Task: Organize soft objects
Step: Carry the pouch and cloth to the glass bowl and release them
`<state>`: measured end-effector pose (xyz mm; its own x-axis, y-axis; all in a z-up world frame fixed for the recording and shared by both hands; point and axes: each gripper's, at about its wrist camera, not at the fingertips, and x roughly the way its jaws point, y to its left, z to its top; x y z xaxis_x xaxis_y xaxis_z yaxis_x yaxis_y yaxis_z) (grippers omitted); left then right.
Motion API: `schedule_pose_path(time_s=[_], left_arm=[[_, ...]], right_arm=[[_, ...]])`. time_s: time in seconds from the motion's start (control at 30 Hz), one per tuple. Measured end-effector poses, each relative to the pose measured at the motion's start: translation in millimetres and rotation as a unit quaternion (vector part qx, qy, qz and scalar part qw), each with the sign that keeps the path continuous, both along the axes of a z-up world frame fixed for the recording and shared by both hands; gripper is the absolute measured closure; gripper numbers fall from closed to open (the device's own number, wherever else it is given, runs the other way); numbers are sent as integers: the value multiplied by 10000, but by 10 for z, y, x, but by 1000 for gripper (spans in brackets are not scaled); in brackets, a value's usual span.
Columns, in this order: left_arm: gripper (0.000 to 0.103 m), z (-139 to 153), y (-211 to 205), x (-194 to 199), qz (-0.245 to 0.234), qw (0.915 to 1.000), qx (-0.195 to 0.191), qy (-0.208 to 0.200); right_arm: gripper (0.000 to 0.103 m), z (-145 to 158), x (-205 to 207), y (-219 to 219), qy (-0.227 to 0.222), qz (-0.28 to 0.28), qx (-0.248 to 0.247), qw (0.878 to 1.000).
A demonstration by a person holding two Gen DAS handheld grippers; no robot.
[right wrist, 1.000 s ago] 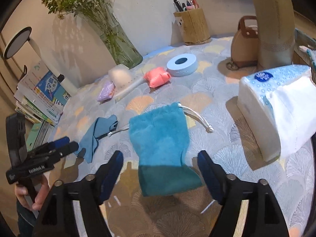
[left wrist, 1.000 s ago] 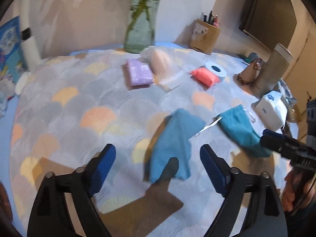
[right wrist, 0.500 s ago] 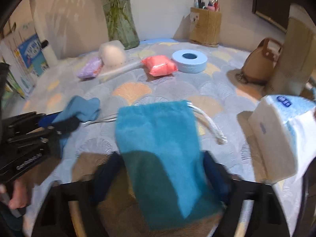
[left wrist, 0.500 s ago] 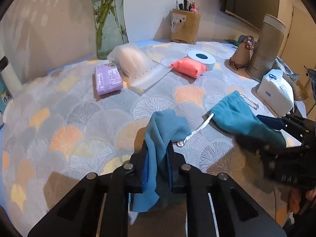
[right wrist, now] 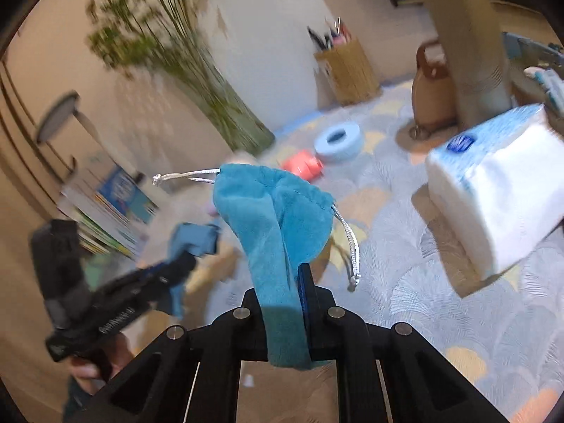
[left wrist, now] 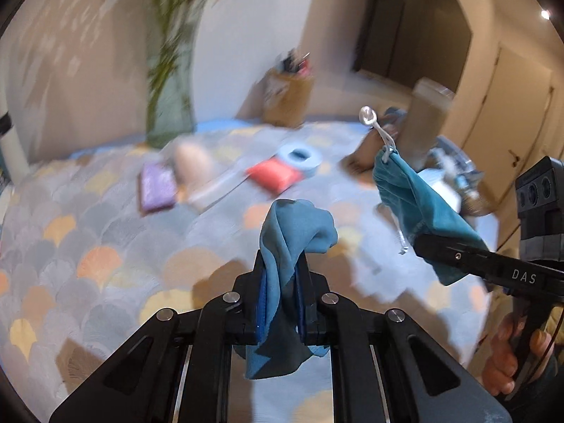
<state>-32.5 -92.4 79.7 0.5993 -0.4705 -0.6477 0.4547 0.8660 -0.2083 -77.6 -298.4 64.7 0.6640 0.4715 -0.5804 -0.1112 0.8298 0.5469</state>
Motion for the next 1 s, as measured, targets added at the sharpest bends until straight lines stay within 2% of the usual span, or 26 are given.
schedule_pose_path(time_s=[0.13, 0.27, 0.37, 0.47, 0.53, 0.57, 0.63, 0.67, 0.73, 0.83, 0.93, 1.0], left_arm=[[93, 347, -286, -152, -281, 9989, -273, -252], [93, 623, -790, -253, -669, 9961, -315, -477], [93, 756, -1311, -246, -1044, 9928, -291, -500], [92, 842, -1854, -177, -1346, 9892, -282, -511], [92, 840, -2215, -61, -1475, 9882, -184, -368], [92, 834, -2397, 17, -1543, 9875, -155, -275], [92, 831, -2712, 105, -1596, 9865, -96, -365], [92, 816, -2879, 134, -1583, 9863, -9, -465], [92, 763, -3135, 179, -1695, 9848, 54, -389], [92, 715, -3418, 227, -1780, 9836, 172, -243], [92, 694, -3597, 261, -1719, 9839, 314, -370], [92, 638, -3751, 277, -1681, 9825, 568, -575]], right_arm=[[92, 330, -261, -175, -445, -217, 73, 9987], [92, 605, -521, -540, -744, -689, 54, 9948], [92, 711, -675, -943, -776, -1166, 83, 9901], [92, 752, -764, -1448, -537, -1646, 331, 9843], [92, 790, -801, -1834, -479, -1951, 490, 9784], [92, 811, -812, -1971, -465, -2114, 380, 9756], [92, 875, -765, -2225, -335, -2533, -226, 9666], [92, 897, -746, -2309, -329, -2602, -385, 9642], [92, 958, -630, -2472, -313, -2719, -719, 9591], [92, 977, -450, -2719, -250, -2812, -874, 9553], [92, 929, -265, -2887, -97, -2901, -907, 9526], [92, 887, -128, -2977, 17, -2965, -969, 9501]])
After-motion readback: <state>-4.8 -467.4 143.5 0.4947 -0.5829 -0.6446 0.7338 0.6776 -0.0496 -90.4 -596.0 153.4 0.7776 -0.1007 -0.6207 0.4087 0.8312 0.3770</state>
